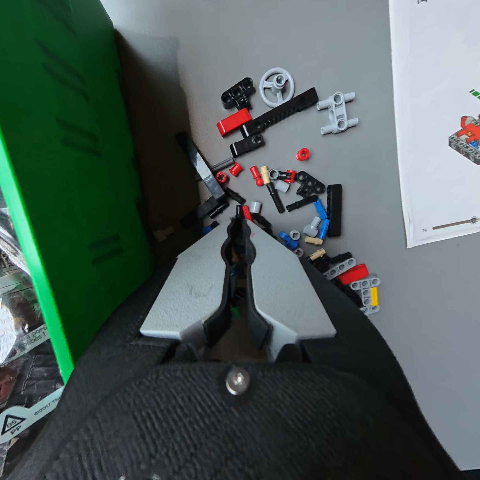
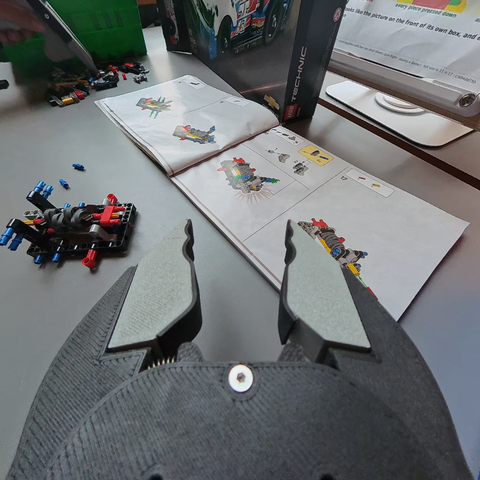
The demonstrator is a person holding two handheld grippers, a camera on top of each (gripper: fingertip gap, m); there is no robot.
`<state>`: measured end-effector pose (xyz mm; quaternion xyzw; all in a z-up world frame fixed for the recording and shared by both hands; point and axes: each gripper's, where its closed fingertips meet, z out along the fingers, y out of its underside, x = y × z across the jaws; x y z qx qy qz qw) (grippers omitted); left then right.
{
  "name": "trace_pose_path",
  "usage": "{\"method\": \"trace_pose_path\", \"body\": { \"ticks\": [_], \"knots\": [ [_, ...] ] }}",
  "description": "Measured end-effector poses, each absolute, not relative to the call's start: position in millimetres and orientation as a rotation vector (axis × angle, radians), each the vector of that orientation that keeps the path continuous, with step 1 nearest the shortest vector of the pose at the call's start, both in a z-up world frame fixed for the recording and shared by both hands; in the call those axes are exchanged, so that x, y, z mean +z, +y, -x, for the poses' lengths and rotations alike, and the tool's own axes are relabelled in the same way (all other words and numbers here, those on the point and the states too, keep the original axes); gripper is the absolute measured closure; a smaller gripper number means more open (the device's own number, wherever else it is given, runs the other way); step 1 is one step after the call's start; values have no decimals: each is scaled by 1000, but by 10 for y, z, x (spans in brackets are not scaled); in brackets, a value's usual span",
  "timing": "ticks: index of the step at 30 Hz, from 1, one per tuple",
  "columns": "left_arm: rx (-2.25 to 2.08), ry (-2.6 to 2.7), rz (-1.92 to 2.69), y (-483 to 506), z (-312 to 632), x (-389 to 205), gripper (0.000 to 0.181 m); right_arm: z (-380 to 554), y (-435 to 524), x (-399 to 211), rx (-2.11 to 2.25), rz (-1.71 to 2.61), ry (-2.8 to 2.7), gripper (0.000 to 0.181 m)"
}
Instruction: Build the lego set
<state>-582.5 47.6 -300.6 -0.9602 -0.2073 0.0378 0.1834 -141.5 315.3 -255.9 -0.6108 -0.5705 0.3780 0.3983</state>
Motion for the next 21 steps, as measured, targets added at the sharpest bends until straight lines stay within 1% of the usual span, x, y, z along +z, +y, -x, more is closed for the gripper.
{"method": "trace_pose_path", "body": {
  "ticks": [3,6,10,14,16,18,21],
  "knots": [
    [81,-566,2644,517,5772,-2842,179,1416,3150,-2560,956,1546,-1446,114],
    [83,-489,2588,539,5611,-2538,179,1417,3149,-2561,955,1546,-1448,114],
    [-58,-165,2594,675,4790,-2261,179,1421,3141,-2571,953,1547,-1457,115],
    [-278,247,2666,772,3561,-2515,179,1424,3118,-2585,950,1544,-1474,117],
    [-299,396,2714,765,3171,-2721,179,1426,3110,-2590,947,1543,-1480,117],
    [-286,493,2747,760,2966,-2889,179,1426,3099,-2592,948,1541,-1485,117],
    [-232,565,2775,781,2917,-3046,179,1423,3077,-2591,953,1536,-1491,118]
  ]
}}
